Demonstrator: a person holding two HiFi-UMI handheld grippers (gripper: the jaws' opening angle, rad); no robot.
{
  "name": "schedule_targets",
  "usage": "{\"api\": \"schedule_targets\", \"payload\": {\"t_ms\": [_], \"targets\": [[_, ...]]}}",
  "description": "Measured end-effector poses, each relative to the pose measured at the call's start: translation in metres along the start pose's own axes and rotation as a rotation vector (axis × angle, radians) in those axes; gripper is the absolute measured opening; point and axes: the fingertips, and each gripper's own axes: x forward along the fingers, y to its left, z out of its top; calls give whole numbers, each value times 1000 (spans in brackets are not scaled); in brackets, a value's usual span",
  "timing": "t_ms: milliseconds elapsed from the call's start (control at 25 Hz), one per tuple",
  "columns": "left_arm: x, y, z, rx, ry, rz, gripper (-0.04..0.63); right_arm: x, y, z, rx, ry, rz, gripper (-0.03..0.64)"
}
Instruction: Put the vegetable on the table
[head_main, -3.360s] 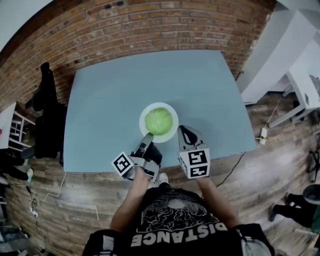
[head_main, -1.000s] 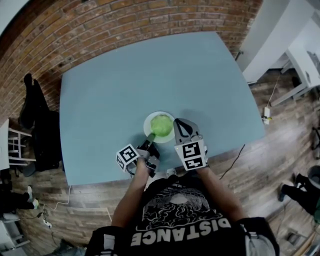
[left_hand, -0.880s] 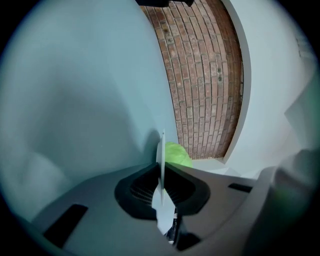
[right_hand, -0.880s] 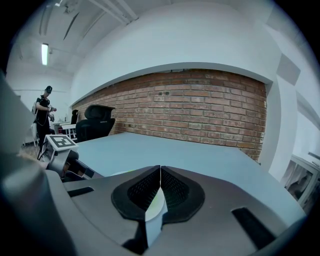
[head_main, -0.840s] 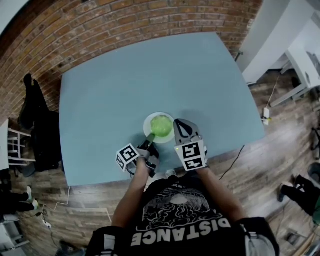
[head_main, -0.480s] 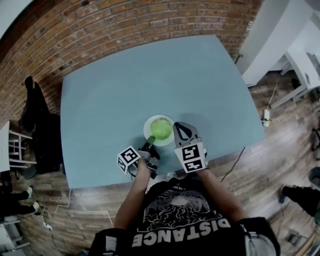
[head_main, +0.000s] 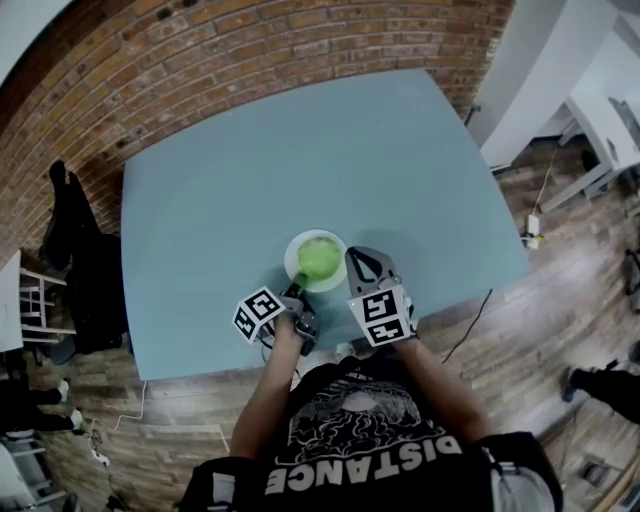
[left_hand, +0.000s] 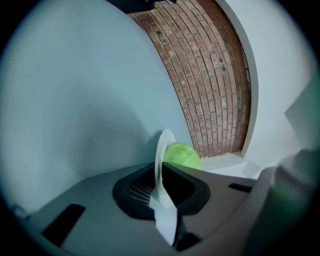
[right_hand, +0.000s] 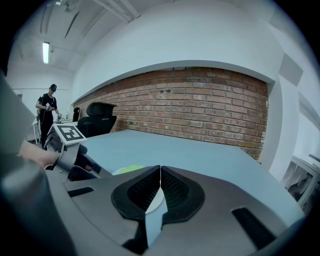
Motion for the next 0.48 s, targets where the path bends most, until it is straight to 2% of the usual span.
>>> {"api": "schedule_targets", "payload": {"t_ms": [480], "targets": [[1, 3, 1, 209, 37, 139, 43, -4, -2, -3, -8, 9, -3, 9]]}}
